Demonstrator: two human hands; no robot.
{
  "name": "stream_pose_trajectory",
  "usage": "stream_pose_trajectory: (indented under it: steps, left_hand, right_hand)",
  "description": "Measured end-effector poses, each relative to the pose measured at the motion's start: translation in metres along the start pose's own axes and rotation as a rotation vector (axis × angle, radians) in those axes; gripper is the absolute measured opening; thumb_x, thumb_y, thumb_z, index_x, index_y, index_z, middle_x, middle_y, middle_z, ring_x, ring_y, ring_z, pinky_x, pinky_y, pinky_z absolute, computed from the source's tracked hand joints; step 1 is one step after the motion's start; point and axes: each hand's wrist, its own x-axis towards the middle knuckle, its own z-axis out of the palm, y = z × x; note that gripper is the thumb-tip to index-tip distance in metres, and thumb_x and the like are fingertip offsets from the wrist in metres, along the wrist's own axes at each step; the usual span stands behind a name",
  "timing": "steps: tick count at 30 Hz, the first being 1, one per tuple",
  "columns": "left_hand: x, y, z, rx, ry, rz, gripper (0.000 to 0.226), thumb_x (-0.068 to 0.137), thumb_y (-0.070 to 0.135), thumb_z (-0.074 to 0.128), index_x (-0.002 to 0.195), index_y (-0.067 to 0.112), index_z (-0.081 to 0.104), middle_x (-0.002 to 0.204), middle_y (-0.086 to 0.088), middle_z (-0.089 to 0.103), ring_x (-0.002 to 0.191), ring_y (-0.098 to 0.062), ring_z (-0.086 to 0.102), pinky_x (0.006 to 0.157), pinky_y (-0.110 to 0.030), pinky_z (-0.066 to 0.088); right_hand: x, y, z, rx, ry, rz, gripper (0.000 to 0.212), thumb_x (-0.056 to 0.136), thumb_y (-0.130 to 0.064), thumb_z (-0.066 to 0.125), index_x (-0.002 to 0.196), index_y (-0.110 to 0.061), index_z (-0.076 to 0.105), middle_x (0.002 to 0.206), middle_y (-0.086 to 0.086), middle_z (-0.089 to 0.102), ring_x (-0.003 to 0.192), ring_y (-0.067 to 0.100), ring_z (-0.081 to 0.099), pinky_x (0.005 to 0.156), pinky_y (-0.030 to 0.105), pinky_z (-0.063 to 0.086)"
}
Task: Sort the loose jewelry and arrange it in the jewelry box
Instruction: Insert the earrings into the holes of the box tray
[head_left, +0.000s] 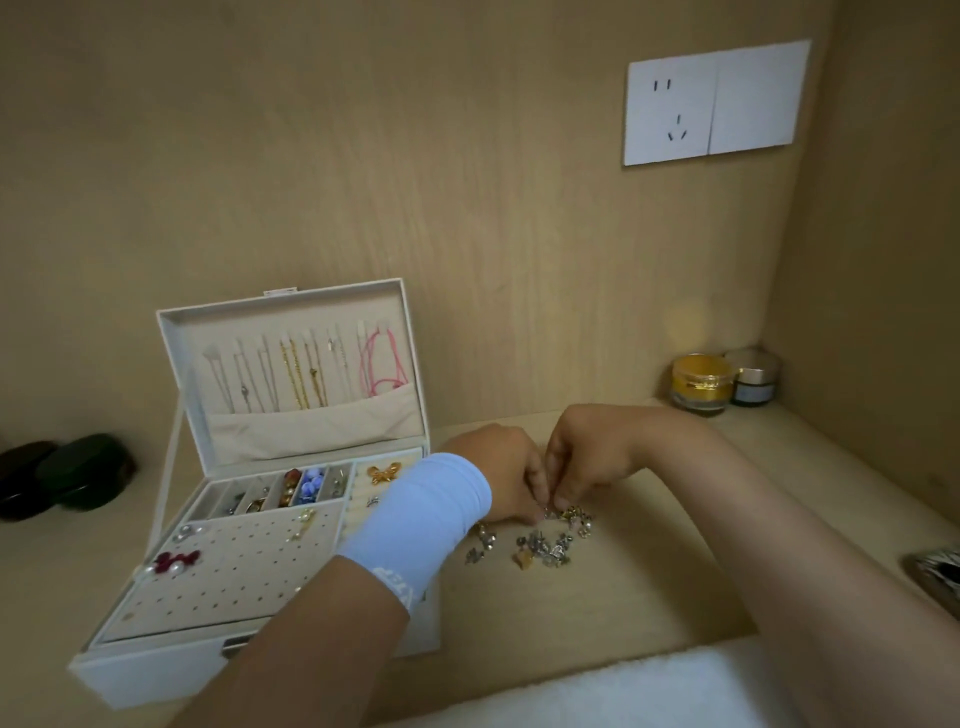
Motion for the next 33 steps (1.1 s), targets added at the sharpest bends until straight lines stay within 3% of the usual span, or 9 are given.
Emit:
stream_pose_trajectory:
  steps: [3, 8, 12, 15, 20, 23, 26, 29, 33]
  left_hand:
    - [0.0, -0.004, 0.002, -0.007, 0.032, -0.009, 0.01, 0.079, 0.027, 0.075, 0.087, 0.032, 0.078, 0.074, 0.019, 0.064, 0.084, -0.006, 0.064, 0.069, -0.019, 0.043]
    - [-0.002, -0.011, 0.004, -0.033, 0.046, -0.028, 0.008, 0.081, 0.025, 0.07, 0.085, 0.029, 0.076, 0.081, 0.016, 0.069, 0.085, -0.007, 0.065, 0.075, -0.024, 0.051]
    - [-0.002, -0.012, 0.008, -0.048, -0.007, -0.009, 0.009, 0.075, 0.035, 0.078, 0.083, 0.033, 0.073, 0.083, 0.018, 0.068, 0.087, -0.006, 0.065, 0.085, -0.029, 0.053]
    - [-0.001, -0.012, 0.009, -0.034, 0.02, 0.003, 0.009, 0.077, 0.035, 0.078, 0.084, 0.032, 0.075, 0.081, 0.017, 0.068, 0.086, -0.007, 0.064, 0.083, -0.027, 0.052]
    - [-0.006, -0.025, 0.0, -0.215, 0.078, -0.01, 0.003, 0.081, 0.024, 0.075, 0.08, 0.027, 0.073, 0.077, 0.012, 0.072, 0.076, -0.009, 0.068, 0.081, -0.032, 0.057]
    - [-0.014, -0.036, -0.009, -0.369, 0.167, -0.017, 0.005, 0.081, 0.018, 0.074, 0.081, 0.022, 0.072, 0.076, 0.006, 0.073, 0.073, -0.012, 0.069, 0.077, -0.029, 0.057]
    - [-0.023, -0.046, -0.013, -0.425, 0.249, -0.023, 0.006, 0.081, 0.019, 0.073, 0.082, 0.025, 0.072, 0.076, 0.008, 0.07, 0.065, -0.003, 0.06, 0.071, -0.021, 0.05]
    - [-0.028, -0.051, -0.014, -0.436, 0.262, -0.006, 0.008, 0.082, 0.018, 0.071, 0.082, 0.026, 0.072, 0.077, 0.008, 0.07, 0.065, -0.001, 0.057, 0.071, -0.021, 0.05]
    - [-0.032, -0.051, -0.013, -0.429, 0.267, 0.012, 0.005, 0.081, 0.022, 0.075, 0.08, 0.025, 0.071, 0.076, 0.01, 0.068, 0.066, -0.001, 0.058, 0.073, -0.023, 0.052]
  right_hand:
    - [0.005, 0.004, 0.001, 0.009, -0.019, 0.015, 0.012, 0.074, -0.021, 0.085, 0.081, -0.029, 0.078, 0.091, 0.013, 0.076, 0.063, 0.014, 0.054, 0.067, 0.029, 0.042]
    - [0.008, 0.004, 0.0, 0.005, -0.017, 0.023, 0.011, 0.076, -0.023, 0.082, 0.085, -0.027, 0.079, 0.096, 0.017, 0.075, 0.063, 0.015, 0.053, 0.067, 0.031, 0.041]
    - [0.007, 0.0, 0.0, 0.033, 0.0, 0.011, 0.016, 0.076, -0.023, 0.083, 0.092, -0.024, 0.08, 0.081, 0.008, 0.071, 0.068, 0.016, 0.051, 0.066, 0.031, 0.04]
    - [0.006, -0.002, -0.001, 0.045, 0.026, 0.01, 0.01, 0.081, -0.024, 0.081, 0.09, -0.023, 0.078, 0.073, -0.005, 0.065, 0.063, 0.015, 0.05, 0.063, 0.03, 0.043]
    - [0.005, -0.005, -0.001, 0.039, 0.104, -0.046, 0.013, 0.09, -0.014, 0.067, 0.092, -0.024, 0.075, 0.081, -0.007, 0.072, 0.061, -0.004, 0.058, 0.055, 0.011, 0.043]
    - [0.008, -0.01, 0.002, 0.02, 0.15, -0.097, 0.017, 0.088, -0.011, 0.067, 0.092, -0.025, 0.077, 0.077, -0.008, 0.071, 0.068, 0.003, 0.061, 0.065, 0.016, 0.047]
    - [0.011, -0.018, 0.009, 0.037, 0.146, -0.13, 0.014, 0.082, -0.013, 0.075, 0.089, -0.026, 0.078, 0.073, -0.012, 0.068, 0.07, 0.005, 0.062, 0.071, 0.023, 0.052]
    - [0.013, -0.026, 0.019, 0.049, 0.124, -0.136, 0.017, 0.074, -0.021, 0.087, 0.089, -0.025, 0.078, 0.077, -0.015, 0.071, 0.073, -0.001, 0.064, 0.074, 0.018, 0.053]
    - [0.016, -0.031, 0.029, 0.007, 0.132, -0.138, 0.02, 0.07, -0.026, 0.09, 0.086, -0.026, 0.079, 0.08, -0.013, 0.073, 0.08, 0.003, 0.066, 0.084, 0.028, 0.055]
